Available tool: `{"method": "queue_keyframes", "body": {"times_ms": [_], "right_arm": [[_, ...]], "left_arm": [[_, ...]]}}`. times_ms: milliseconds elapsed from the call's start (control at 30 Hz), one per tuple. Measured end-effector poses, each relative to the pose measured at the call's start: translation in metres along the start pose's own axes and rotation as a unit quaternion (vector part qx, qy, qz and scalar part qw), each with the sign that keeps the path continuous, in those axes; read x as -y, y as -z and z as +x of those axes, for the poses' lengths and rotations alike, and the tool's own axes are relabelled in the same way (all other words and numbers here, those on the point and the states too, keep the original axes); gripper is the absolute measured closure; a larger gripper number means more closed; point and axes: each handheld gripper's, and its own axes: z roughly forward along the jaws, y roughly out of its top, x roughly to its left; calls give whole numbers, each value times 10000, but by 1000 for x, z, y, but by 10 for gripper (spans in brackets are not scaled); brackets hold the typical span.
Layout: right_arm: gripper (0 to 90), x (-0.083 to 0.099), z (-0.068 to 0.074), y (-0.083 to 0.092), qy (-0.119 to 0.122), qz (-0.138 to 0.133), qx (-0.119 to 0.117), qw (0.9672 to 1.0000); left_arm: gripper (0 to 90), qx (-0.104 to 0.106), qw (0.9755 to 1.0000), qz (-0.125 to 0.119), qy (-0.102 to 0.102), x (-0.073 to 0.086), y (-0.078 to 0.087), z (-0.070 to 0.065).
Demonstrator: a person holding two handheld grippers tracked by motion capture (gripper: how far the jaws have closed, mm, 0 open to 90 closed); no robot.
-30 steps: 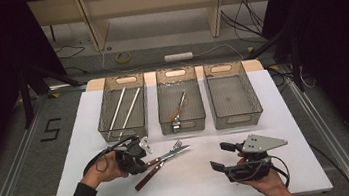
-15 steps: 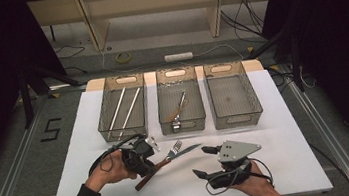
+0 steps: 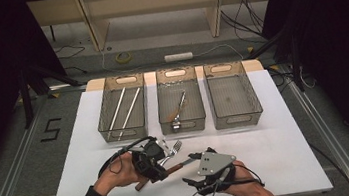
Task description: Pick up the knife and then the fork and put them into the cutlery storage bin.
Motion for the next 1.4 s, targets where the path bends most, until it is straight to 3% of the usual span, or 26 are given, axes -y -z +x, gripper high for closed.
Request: {"method": "queue_keyframes", "body": {"times_ms": [433, 633, 900, 1133, 1267, 1300, 1367, 1400], "right_arm": [[408, -2, 9, -18, 665, 392, -4, 9970], [458, -1, 12, -26, 1093, 551, 107, 9924], [551, 0, 16, -31, 1518, 767, 179, 9853], [635, 2, 20, -34, 1714, 915, 186, 9808], [675, 2, 21, -34, 1766, 905, 200, 9799], [680, 2, 21, -34, 1817, 910, 198, 9789], [690, 1, 20, -33, 2118, 933, 268, 9725], [699, 1, 21, -33, 2145, 918, 282, 9720]], "left_arm": [[753, 304, 9994, 124, 77, -11, -4, -4], [753, 418, 9990, 127, 111, -13, -4, -6], [752, 508, 9984, 252, 11, -16, -5, -9], [752, 649, 9975, 274, 1, -17, -7, -10], [752, 658, 9975, 242, 15, -17, -5, -11], [751, 671, 9975, 230, 25, -17, -5, -11], [751, 692, 9974, 197, 31, -17, -4, -10], [750, 694, 9973, 216, -26, -17, -3, -10]]}}
